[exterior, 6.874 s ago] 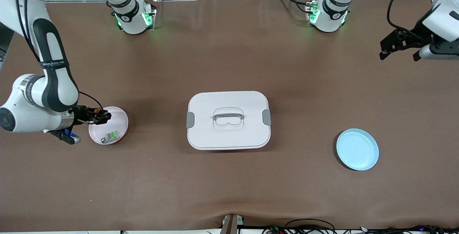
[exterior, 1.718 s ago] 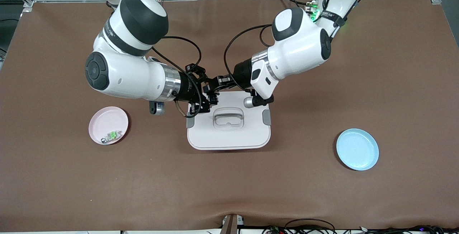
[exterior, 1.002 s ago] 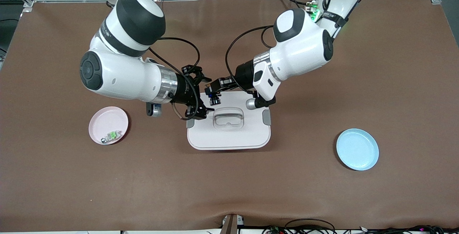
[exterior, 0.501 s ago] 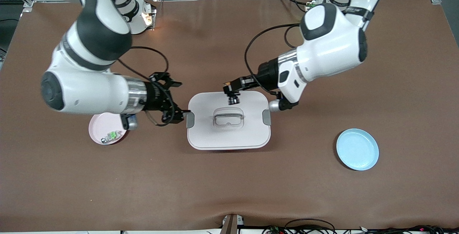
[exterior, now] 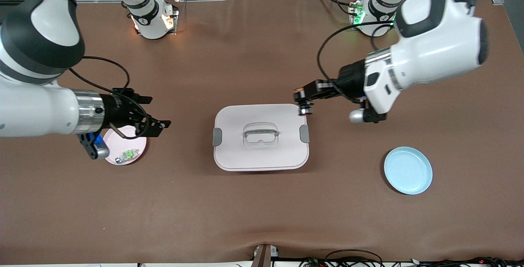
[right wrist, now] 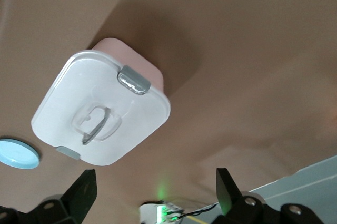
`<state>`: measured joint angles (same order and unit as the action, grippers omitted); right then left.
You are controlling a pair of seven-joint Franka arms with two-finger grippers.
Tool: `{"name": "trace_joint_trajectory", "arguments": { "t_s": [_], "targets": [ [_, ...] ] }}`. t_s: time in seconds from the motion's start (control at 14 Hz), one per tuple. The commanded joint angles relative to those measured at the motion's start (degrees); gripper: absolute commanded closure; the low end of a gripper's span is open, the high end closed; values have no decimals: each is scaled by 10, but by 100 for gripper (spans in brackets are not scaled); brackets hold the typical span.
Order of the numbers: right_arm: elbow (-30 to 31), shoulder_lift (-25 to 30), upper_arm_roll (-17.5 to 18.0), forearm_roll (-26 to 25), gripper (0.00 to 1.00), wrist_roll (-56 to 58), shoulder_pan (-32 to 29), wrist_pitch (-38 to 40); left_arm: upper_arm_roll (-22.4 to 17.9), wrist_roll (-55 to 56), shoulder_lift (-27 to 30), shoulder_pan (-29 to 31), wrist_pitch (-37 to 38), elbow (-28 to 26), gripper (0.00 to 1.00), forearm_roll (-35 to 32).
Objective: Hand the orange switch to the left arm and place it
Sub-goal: 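Carry the switch toward the blue plate while the right gripper withdraws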
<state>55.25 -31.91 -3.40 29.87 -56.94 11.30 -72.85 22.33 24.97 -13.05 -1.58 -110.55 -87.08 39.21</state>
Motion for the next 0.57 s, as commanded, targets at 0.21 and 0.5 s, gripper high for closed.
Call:
{"name": "trace_joint_trajectory", "arguments": {
  "t_s": [0.21,0.5],
  "targets": [
    [-1,25,5,-137,0,301,-25,24,0,-10,83,26,97,-7,100,-226],
    [1,32,5,-179,0,501,-77,24,-8,-12,100,68,166,-5,100,-306]
  ]
}}
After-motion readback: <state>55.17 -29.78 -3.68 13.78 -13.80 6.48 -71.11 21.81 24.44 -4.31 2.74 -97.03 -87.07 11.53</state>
